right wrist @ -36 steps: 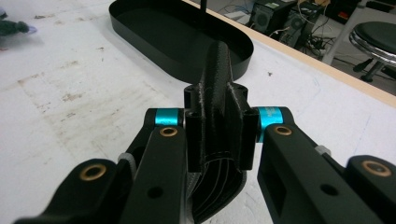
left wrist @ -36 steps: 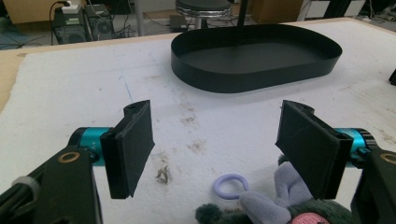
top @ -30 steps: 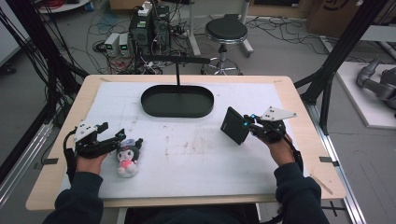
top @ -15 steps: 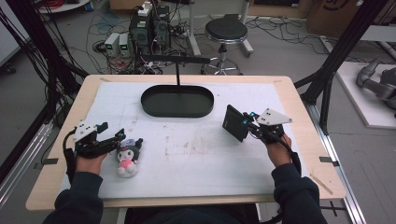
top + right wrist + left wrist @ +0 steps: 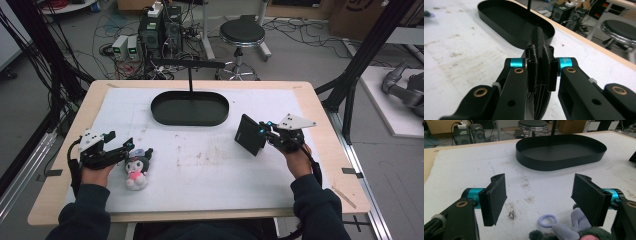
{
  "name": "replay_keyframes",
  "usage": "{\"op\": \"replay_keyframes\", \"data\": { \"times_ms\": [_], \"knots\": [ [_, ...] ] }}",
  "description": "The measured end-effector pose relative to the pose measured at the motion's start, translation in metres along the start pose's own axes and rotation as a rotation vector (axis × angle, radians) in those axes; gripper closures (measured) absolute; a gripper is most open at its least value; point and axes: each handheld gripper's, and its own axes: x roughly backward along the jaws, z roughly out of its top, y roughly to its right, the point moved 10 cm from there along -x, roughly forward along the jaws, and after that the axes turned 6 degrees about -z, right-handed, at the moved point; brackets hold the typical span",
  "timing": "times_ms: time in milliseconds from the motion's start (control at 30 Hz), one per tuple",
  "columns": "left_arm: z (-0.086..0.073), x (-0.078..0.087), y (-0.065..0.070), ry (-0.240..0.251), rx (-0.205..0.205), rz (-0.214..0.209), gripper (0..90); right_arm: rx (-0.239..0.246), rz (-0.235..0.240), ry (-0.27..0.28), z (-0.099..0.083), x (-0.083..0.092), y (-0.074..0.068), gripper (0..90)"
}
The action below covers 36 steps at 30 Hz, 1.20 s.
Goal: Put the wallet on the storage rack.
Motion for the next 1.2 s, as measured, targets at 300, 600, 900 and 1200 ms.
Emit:
{"op": "replay_keyframes", "data": {
  "times_ms": [300, 600, 900, 1200],
  "knots": [
    [0.0, 0.0, 0.0, -0.001, 0.001, 0.001, 27.5, -0.047, 0.11, 0.003, 0.002, -0.002, -0.014, 84.5],
    [0.0, 0.0, 0.0, -0.002, -0.001, 0.002, 27.7, -0.02, 0.161, -0.006, 0.001, -0.001, -0.023, 79.6],
    [0.0, 0.001, -0.001, -0.002, -0.002, 0.004, 27.7, -0.007, 0.133, -0.02, -0.002, -0.007, -0.024, 57.5],
    [0.0, 0.0, 0.0, -0.001, 0.002, 0.001, 27.6, -0.01, 0.118, -0.078, -0.018, -0.022, -0.021, 27.4]
  ]
}}
